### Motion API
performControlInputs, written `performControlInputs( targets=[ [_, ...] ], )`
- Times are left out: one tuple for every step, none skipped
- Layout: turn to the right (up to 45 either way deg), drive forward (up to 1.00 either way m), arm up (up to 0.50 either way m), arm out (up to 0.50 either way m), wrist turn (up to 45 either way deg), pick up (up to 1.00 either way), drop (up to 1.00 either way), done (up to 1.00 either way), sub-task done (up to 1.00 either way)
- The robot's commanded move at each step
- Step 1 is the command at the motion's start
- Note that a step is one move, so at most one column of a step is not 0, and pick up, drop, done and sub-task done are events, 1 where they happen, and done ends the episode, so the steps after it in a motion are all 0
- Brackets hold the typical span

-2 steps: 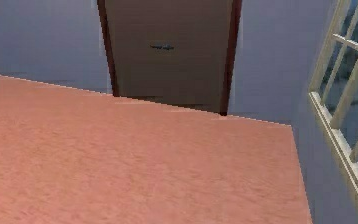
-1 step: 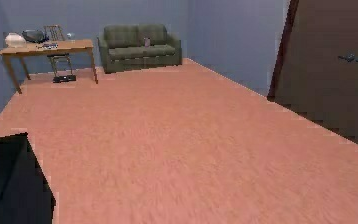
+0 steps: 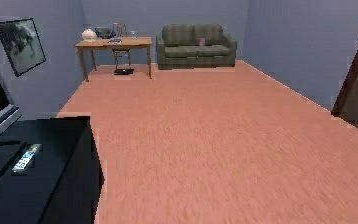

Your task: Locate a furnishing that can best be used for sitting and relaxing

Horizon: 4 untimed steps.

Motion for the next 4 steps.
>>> performControlInputs(
  targets=[
    [0.0, 1.0, 0.0, 0.0, 0.0, 0.0, 0.0, 0.0, 0.0],
    [0.0, 1.0, 0.0, 0.0, 0.0, 0.0, 0.0, 0.0, 0.0],
    [0.0, 1.0, 0.0, 0.0, 0.0, 0.0, 0.0, 0.0, 0.0],
    [-3.0, 0.0, 0.0, 0.0, 0.0, 0.0, 0.0, 0.0, 0.0]
  ],
)
